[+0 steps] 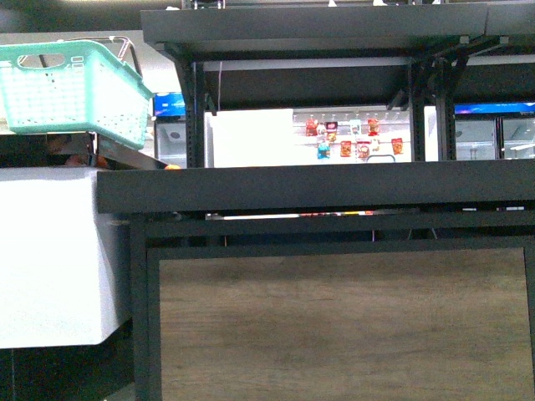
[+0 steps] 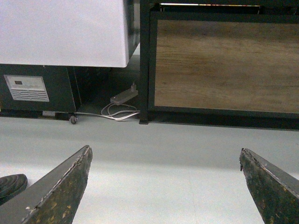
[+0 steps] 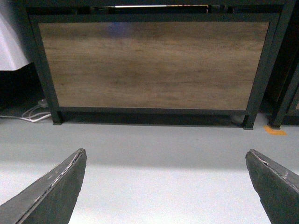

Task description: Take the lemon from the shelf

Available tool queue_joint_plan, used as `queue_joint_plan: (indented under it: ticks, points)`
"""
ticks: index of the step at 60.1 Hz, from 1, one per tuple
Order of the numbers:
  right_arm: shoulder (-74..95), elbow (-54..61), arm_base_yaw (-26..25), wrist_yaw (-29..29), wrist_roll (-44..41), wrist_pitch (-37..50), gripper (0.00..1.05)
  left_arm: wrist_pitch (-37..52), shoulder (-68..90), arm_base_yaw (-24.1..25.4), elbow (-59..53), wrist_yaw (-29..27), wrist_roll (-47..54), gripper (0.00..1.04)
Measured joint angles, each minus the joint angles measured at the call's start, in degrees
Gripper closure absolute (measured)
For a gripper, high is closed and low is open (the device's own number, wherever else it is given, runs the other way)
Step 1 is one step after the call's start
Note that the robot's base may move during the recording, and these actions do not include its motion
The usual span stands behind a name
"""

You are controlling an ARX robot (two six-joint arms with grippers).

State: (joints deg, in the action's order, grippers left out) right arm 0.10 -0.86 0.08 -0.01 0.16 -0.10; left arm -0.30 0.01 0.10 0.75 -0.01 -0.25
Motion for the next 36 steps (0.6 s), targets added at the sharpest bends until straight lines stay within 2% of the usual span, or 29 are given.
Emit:
queue_joint_plan:
  ticks: [36]
  points:
    - [0.00, 0.00, 0.02, -0.02, 0.00, 0.00, 0.02, 0.00, 0.00, 0.00, 0.00, 0.00, 0.00, 0.08]
